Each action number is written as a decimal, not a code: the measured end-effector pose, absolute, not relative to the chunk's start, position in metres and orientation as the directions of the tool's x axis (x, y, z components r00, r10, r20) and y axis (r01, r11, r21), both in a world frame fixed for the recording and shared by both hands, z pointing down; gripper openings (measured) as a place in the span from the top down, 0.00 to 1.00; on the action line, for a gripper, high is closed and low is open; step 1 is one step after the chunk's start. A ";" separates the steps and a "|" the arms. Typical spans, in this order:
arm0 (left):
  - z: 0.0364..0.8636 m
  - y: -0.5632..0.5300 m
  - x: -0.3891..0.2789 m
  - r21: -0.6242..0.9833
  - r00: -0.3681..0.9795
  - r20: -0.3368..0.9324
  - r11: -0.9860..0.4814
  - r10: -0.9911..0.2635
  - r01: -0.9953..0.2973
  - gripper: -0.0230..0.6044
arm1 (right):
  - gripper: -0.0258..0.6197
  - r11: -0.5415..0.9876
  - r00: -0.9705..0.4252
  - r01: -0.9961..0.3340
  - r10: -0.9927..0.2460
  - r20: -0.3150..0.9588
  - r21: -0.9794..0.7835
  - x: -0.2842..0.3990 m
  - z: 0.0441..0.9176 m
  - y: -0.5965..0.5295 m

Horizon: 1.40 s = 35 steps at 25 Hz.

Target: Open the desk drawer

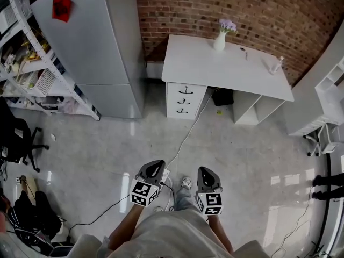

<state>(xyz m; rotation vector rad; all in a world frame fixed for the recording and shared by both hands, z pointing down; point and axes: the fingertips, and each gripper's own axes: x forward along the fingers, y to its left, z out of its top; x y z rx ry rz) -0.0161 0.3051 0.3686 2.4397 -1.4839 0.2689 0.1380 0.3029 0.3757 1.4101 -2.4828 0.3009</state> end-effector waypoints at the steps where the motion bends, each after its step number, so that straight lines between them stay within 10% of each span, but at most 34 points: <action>1: 0.369 0.297 -0.013 0.134 0.450 0.302 -0.430 -0.840 -0.893 0.95 | 0.93 0.514 -0.499 -0.856 -0.799 0.334 -0.049 0.141 0.376 0.293; 35: 0.385 0.142 0.013 0.139 0.333 0.393 -0.303 -0.857 -0.943 0.95 | 0.93 0.624 -0.629 -0.766 -0.680 0.376 -0.153 0.163 0.397 0.129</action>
